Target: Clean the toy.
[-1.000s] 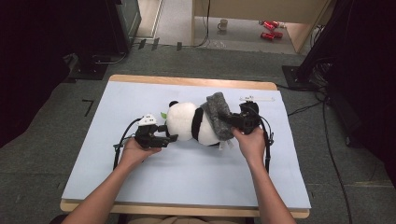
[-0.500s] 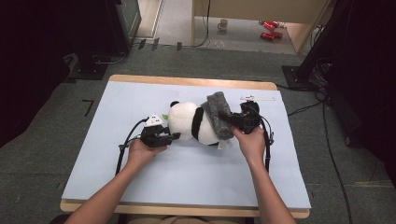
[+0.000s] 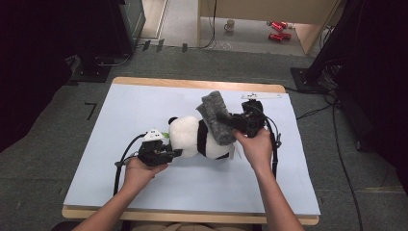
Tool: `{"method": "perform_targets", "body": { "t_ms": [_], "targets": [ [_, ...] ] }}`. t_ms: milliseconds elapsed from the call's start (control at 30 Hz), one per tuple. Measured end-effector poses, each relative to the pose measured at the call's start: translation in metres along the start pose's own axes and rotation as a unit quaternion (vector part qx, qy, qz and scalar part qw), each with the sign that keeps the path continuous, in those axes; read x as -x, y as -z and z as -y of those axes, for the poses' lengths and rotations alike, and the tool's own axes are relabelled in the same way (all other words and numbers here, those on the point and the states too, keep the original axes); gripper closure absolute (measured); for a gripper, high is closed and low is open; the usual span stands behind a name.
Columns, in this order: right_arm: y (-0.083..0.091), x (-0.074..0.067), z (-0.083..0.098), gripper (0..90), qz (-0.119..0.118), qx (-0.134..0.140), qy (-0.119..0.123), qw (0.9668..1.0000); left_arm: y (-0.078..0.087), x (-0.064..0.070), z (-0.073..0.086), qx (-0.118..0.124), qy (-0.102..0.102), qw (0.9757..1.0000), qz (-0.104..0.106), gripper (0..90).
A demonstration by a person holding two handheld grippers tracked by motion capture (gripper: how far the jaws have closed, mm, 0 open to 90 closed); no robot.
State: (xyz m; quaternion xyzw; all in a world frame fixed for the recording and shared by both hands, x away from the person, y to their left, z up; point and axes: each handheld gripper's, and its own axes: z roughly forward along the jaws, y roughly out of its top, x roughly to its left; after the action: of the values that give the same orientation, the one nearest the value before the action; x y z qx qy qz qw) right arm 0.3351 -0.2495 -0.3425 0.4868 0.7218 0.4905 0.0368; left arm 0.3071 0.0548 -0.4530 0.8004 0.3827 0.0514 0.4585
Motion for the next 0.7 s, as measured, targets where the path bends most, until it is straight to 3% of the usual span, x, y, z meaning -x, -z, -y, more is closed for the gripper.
{"method": "perform_targets", "body": {
  "t_ms": [167,300,433,567,700],
  "targets": [
    [-0.022,-0.021,0.007,78.0,-0.020,-0.024,0.013,0.9994,-0.006,0.000,-0.002,0.020,0.014,0.9997,0.004,64.3],
    [-0.038,-0.027,0.015,78.0,-0.021,-0.038,0.017,0.9989,-0.004,0.003,-0.004,0.031,0.010,0.9994,0.011,64.3],
    [-0.053,-0.035,0.023,77.8,-0.042,-0.050,0.011,0.9978,-0.004,0.006,-0.005,0.030,0.008,0.9994,0.015,65.3],
    [-0.069,-0.038,0.032,77.7,-0.022,-0.070,0.028,0.9969,-0.005,0.012,-0.005,0.021,0.001,0.9996,0.017,66.8],
    [-0.074,-0.032,0.037,77.4,-0.009,-0.072,0.033,0.9968,-0.010,0.009,-0.004,0.007,0.011,0.9998,0.017,67.4]
  ]
}}
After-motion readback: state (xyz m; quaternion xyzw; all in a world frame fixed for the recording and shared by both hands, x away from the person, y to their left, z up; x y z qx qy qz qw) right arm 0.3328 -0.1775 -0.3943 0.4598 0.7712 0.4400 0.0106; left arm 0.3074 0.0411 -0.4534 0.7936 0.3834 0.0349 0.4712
